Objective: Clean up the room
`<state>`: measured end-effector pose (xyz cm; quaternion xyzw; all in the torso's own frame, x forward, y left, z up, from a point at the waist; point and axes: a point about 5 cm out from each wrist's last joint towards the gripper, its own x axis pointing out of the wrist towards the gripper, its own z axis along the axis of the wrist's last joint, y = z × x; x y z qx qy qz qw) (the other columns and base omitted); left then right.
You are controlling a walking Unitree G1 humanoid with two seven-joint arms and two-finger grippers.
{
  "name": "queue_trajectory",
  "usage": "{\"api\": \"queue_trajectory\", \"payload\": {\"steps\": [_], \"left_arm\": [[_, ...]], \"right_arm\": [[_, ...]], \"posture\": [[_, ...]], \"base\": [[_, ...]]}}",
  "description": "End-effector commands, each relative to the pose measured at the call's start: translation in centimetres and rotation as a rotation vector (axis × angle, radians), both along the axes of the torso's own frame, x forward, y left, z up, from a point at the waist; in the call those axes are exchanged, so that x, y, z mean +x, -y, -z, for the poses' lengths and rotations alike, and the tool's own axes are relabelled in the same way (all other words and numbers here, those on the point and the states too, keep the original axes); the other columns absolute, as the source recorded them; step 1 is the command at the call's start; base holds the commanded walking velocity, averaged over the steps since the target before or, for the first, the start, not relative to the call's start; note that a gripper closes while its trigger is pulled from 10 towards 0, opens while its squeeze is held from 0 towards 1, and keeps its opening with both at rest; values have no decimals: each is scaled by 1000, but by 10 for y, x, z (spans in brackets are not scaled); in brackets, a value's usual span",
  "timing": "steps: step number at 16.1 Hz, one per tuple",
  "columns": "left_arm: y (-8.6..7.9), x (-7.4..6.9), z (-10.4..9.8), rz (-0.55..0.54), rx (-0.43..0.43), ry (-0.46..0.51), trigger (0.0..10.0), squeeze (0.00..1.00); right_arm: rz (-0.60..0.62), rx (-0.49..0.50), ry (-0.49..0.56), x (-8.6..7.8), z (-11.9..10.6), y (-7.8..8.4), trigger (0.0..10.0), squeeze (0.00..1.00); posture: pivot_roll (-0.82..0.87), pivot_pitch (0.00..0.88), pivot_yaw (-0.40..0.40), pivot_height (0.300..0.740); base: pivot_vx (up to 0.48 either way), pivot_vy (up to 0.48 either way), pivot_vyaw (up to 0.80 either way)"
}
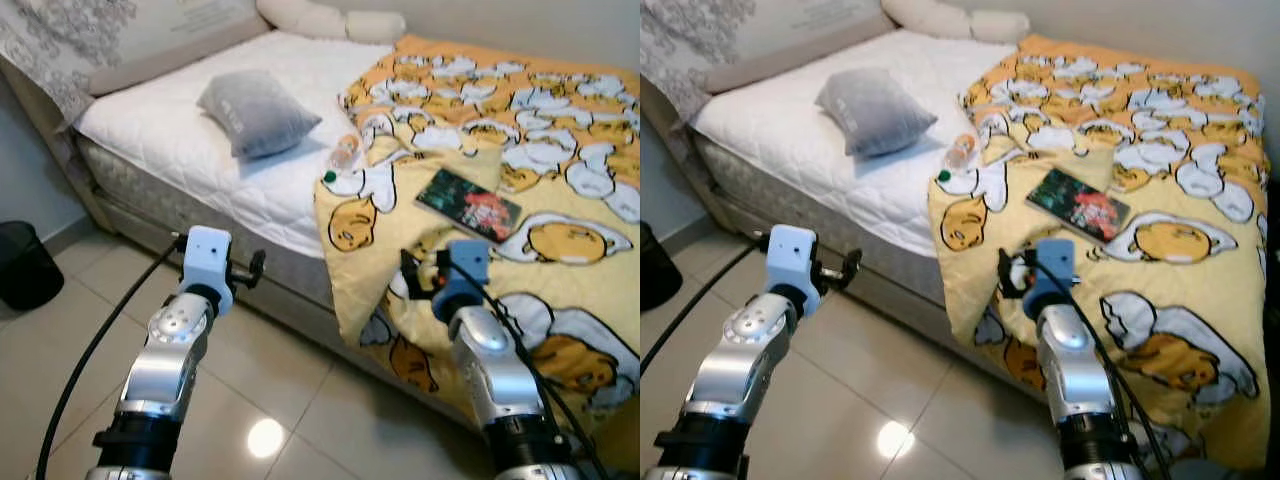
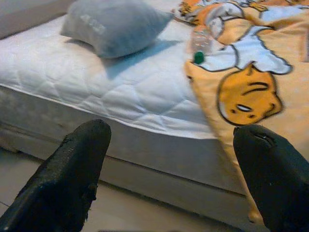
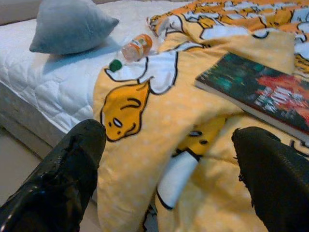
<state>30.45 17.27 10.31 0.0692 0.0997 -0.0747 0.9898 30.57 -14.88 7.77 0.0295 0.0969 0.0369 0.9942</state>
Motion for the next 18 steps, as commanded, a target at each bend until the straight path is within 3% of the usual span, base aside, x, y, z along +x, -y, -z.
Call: {"api": "queue_trajectory", "payload": {"steps": [1,8,10,18], "left_arm": [[-8,3,-5,-21,11,11,10000,0],[-5,3,-5,-18,11,13,10000,0],[-5,4,-5,-18,9,14,10000,0],[-5,4,-5,-21,7,13,10000,0]], "right_arm": [[-26,24,13,4,-5,-12,10000,1000],[-67,11,-11,5,-3,-13,10000,1000],[-52,5,-6,6,-4,-11,10000,1000],[-13,-4,-15,9,-3,-10,10000,1000]], "posture": [[-66,0,34,740],[-66,0,37,740],[-66,0,37,740],[-66,0,40,740]], "base": [[262,0,0],[288,0,0],[313,0,750],[334,0,0]]}}
